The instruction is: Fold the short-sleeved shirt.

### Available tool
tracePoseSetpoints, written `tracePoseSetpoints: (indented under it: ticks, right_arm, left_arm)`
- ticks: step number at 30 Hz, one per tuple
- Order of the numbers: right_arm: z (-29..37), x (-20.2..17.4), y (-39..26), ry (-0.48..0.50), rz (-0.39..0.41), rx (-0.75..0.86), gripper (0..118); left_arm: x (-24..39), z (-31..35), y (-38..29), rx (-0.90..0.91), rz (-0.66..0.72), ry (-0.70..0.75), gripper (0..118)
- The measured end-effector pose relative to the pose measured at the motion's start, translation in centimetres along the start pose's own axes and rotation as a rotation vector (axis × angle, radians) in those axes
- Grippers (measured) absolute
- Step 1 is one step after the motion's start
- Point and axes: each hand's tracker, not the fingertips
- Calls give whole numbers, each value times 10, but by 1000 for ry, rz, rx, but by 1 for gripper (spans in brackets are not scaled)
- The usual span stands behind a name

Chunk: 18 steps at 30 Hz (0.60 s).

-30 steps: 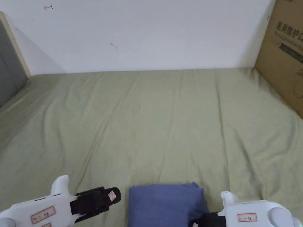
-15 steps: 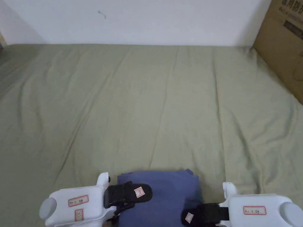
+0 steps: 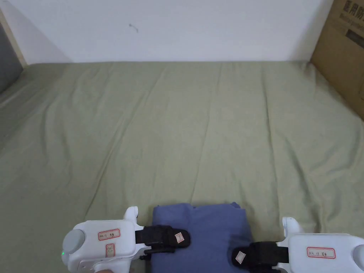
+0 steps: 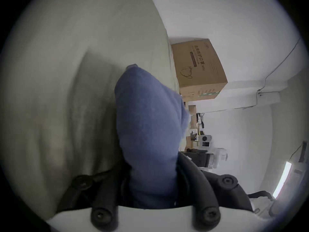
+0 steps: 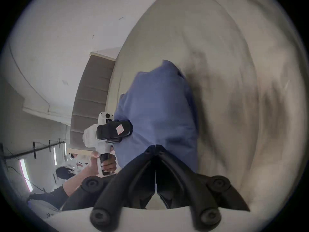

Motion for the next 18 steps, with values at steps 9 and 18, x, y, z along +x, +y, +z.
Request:
tracePoseSetpoints:
  ticks: [9,18]
  right_arm:
    - [46,-73,-8,49,157,81,0]
    - [43,-123,-24,8,235,92,0]
  left_arm:
    - [57,183,18,106,-217,108,20]
    - [38,339,49,128,-294,797,20]
